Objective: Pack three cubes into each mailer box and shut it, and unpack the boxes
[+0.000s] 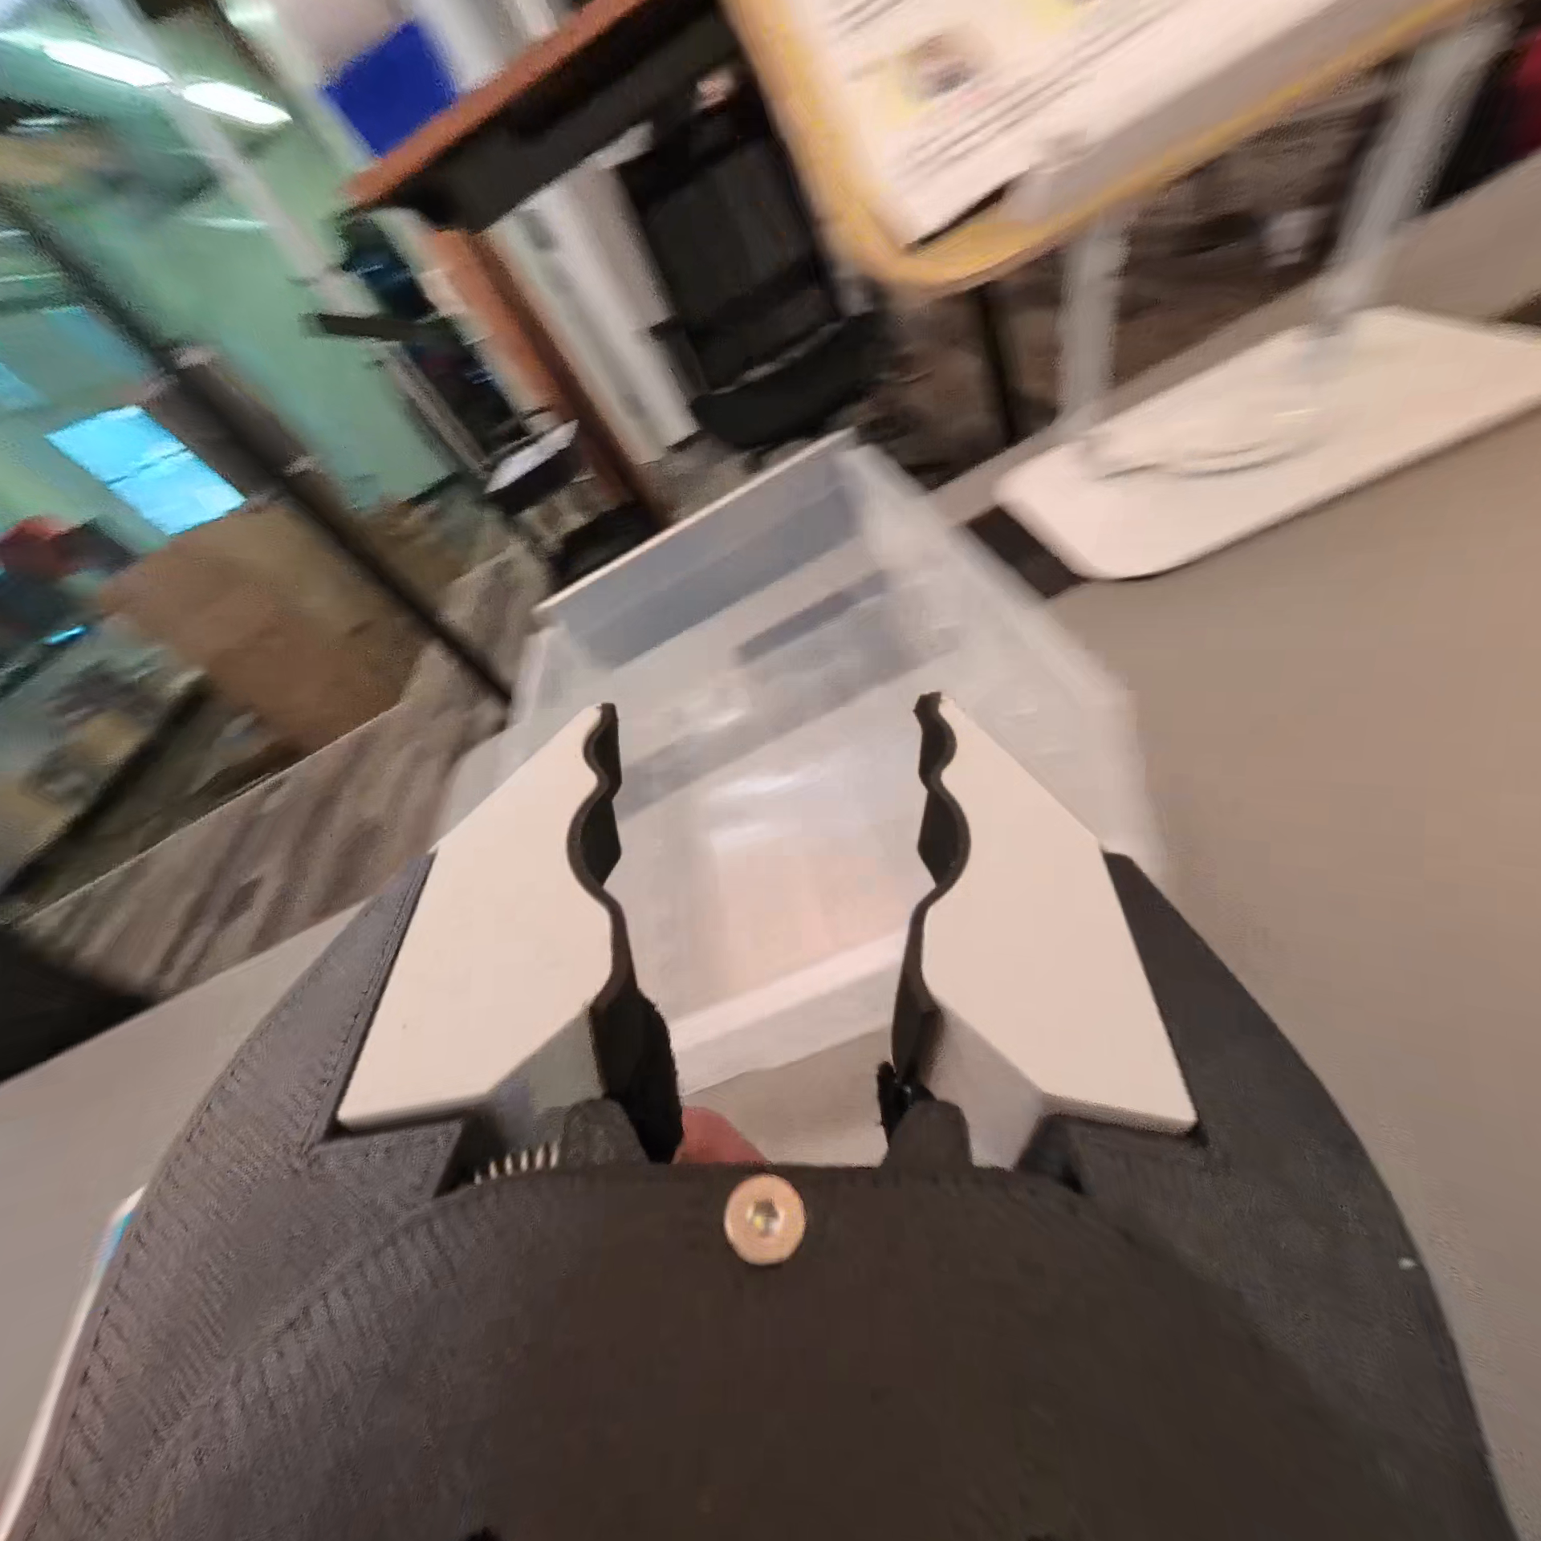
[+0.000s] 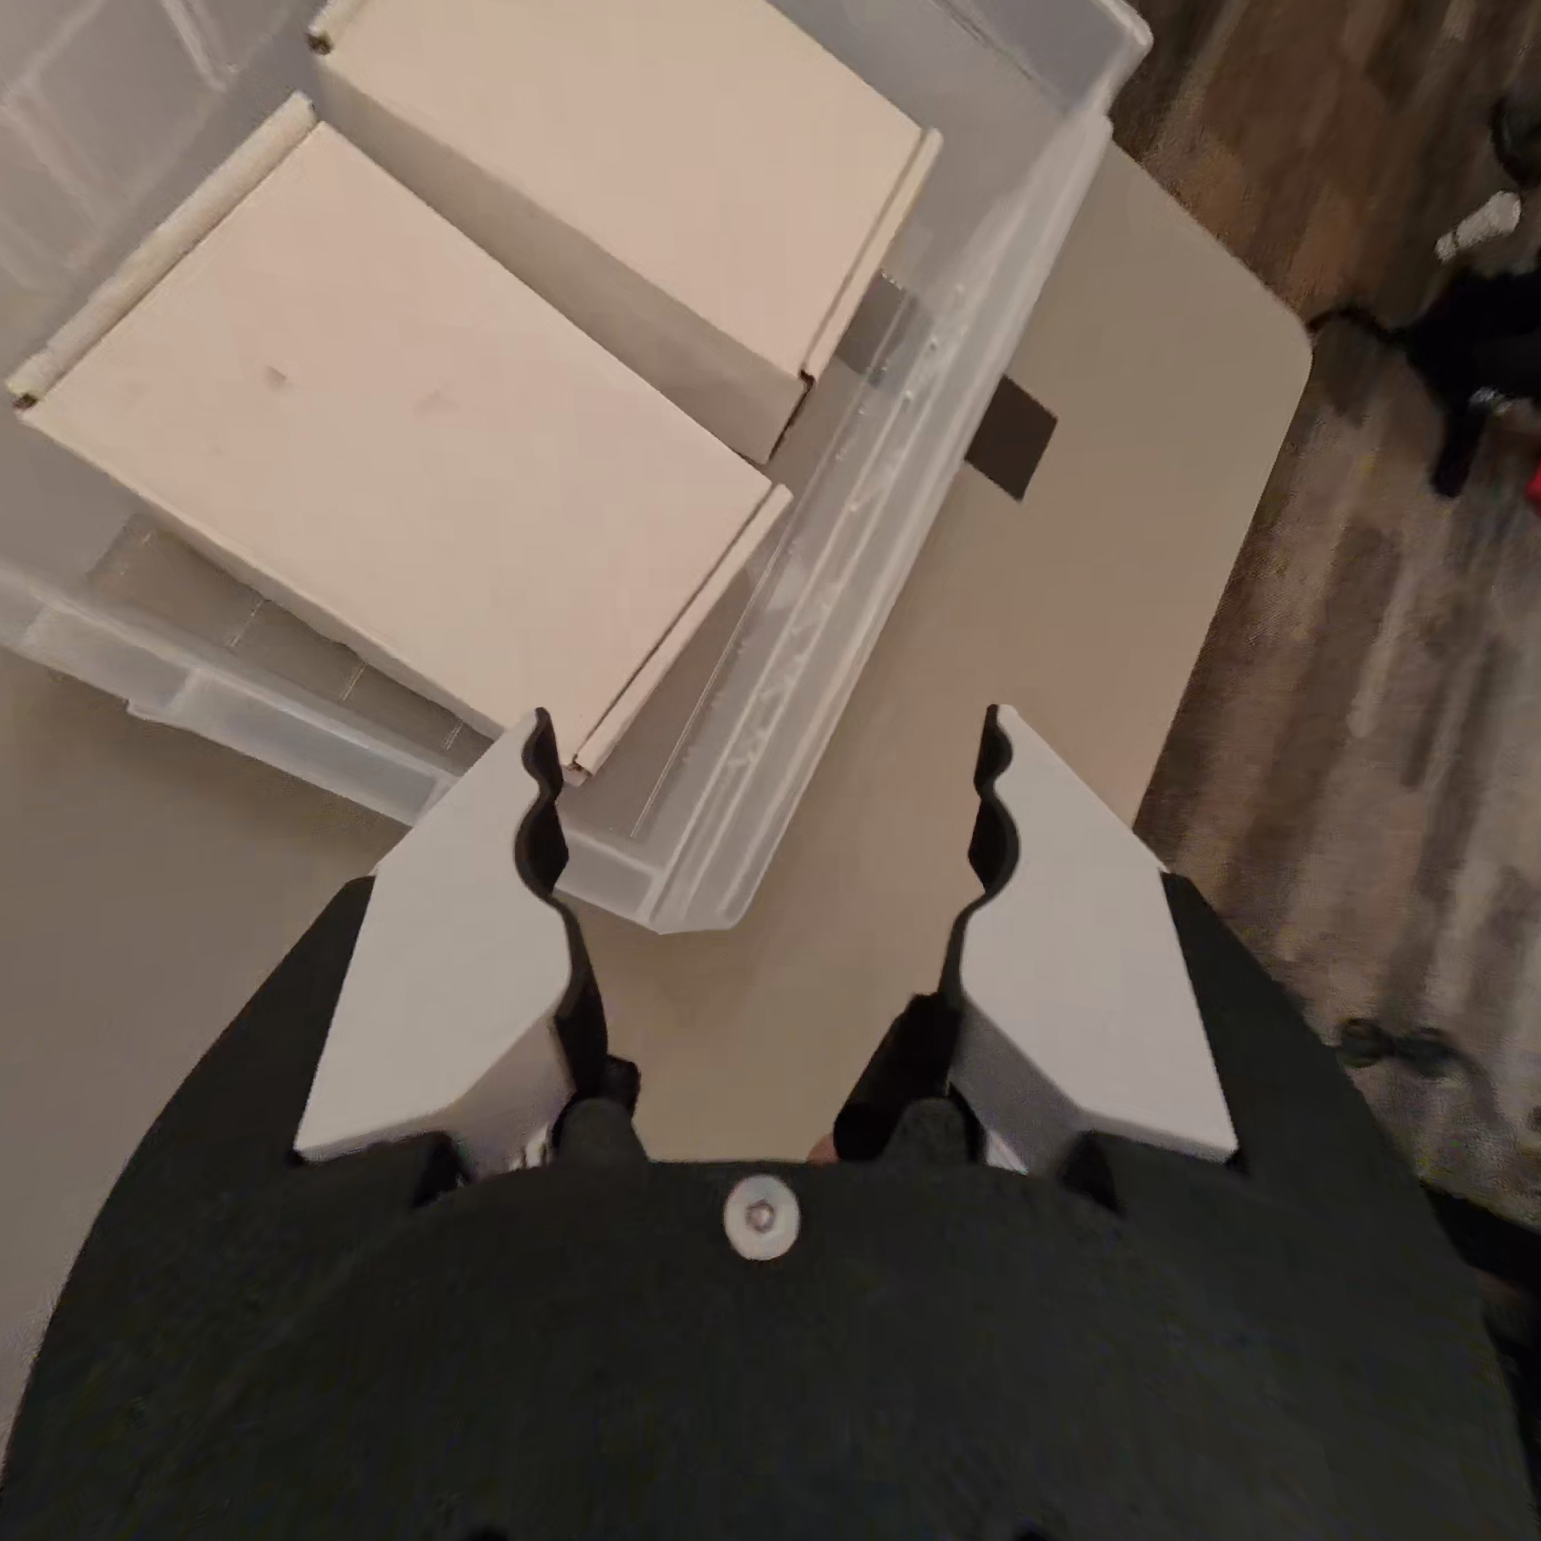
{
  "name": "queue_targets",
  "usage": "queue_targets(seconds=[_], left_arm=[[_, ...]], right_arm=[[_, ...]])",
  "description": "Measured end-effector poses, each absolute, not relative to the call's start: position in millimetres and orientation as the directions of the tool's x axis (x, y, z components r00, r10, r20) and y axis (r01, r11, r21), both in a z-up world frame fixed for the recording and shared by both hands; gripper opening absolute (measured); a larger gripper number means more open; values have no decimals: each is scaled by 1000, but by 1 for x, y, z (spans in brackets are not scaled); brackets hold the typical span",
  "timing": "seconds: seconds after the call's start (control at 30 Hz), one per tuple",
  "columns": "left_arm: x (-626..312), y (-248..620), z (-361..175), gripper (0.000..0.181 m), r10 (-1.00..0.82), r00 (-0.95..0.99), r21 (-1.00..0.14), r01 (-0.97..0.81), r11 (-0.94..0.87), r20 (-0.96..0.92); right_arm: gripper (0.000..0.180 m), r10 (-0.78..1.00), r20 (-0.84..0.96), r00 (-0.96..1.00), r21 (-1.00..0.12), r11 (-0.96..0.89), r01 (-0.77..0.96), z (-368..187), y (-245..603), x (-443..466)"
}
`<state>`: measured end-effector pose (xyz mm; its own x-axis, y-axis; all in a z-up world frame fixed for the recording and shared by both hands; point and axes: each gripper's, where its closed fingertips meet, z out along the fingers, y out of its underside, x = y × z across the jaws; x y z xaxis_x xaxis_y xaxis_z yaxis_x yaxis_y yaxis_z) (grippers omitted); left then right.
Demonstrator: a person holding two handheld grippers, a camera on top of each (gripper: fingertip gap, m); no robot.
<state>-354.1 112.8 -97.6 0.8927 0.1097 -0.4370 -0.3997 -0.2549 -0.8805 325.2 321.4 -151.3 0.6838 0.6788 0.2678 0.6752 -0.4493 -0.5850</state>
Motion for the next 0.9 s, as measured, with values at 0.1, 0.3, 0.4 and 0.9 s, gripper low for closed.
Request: queue_targets(seconds=[0.1, 0.3, 0.4, 0.9], left_arm=[[-444, 107, -114, 76, 274, 878, -894, -292, -341, -391], [-525, 120, -165, 86, 350, 910, -908, -62, -414, -222], [-527, 130, -172, 59, 294, 949, -913, 16, -409, -115], [-506, 120, -162, 3, 168, 985, -951, 89, -297, 40]], right_arm=[[86, 625, 157, 765, -687, -487, 539, -164, 323, 332], [50, 568, 181, 803, -712, -488, 505, -191, 332, 335], [23, 573, 168, 803, -726, -479, 494, -191, 332, 328], [3, 537, 84, 839, -754, -517, 406, -190, 306, 326]])
